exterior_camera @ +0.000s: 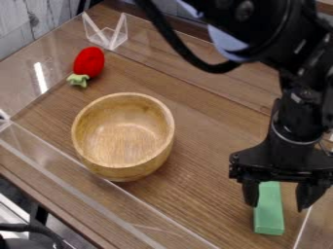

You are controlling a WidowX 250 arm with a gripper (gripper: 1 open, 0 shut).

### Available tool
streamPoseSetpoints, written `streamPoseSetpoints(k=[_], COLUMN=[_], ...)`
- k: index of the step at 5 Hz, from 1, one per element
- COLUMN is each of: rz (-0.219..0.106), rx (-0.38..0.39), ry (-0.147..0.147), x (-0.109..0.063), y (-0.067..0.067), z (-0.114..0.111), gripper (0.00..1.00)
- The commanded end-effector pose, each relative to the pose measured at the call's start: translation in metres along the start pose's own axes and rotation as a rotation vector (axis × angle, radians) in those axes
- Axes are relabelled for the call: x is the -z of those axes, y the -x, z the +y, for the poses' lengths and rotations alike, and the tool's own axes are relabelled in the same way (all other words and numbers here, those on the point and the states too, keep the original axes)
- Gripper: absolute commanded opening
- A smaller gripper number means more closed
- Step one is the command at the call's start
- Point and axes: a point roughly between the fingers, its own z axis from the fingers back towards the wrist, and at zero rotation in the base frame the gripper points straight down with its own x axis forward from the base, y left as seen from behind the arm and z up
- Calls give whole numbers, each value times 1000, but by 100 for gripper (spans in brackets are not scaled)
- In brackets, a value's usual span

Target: Put the green object in the brown bowl

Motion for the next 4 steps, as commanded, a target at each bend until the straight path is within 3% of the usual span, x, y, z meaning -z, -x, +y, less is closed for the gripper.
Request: streamPoseSetpoints(k=[1, 3, 4], rz=[-47, -81, -87], rx=[-5, -92, -47], ry=[31, 7, 4], x=[-10, -5, -9], y=[-7, -12, -8], z=[-14, -2, -3], gripper=[100, 100, 100])
